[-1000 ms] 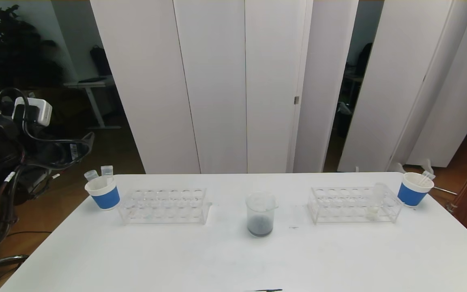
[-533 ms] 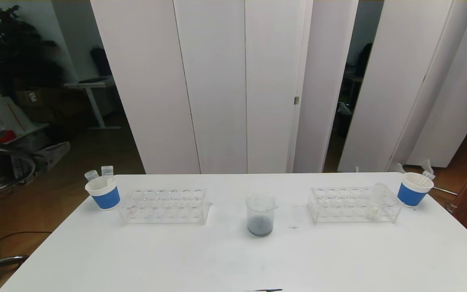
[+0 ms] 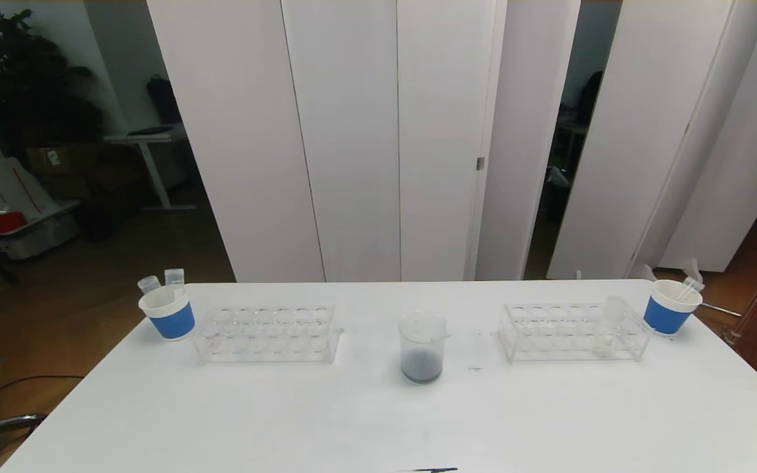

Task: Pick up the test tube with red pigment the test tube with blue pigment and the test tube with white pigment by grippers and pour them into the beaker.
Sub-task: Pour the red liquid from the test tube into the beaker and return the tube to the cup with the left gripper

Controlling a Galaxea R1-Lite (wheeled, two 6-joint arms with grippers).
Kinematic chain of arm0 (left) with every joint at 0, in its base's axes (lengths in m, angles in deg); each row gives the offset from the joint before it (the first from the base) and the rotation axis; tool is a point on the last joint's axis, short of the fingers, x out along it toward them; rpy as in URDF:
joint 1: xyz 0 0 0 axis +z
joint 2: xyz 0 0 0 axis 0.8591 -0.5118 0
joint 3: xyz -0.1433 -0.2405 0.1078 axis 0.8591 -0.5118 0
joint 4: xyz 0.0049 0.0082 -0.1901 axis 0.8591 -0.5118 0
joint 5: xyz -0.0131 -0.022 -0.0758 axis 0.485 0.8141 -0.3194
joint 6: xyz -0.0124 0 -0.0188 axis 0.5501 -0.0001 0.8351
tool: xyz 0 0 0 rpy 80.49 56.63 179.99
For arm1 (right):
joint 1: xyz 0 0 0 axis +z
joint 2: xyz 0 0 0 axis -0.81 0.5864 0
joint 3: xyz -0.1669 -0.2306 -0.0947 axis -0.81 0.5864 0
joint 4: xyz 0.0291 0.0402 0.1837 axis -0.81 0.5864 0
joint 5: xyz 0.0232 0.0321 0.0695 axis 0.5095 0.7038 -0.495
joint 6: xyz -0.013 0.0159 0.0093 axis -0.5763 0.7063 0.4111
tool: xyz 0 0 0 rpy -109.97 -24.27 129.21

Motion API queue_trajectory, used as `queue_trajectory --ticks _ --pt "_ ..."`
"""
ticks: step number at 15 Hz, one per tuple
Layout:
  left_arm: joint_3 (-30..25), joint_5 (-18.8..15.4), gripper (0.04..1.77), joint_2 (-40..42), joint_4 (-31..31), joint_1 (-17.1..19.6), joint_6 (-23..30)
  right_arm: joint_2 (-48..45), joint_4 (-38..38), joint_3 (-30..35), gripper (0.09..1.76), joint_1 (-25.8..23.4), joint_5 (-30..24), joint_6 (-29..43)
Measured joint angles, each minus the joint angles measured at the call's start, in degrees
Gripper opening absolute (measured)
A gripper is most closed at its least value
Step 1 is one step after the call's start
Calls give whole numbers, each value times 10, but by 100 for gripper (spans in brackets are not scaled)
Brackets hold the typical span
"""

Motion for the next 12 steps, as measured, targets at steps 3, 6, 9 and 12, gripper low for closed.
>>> queue_trajectory --ticks 3,6,9,12 --pt "-16 4 174 119 -64 -40 4 0 0 0 175 0 0 0" --pt "-67 6 174 217 -78 -53 6 0 0 0 175 0 0 0" --pt "-131 1 174 291 -74 -51 7 0 0 0 175 0 0 0" --pt "-192 -3 174 341 -72 -50 23 0 0 0 175 0 0 0"
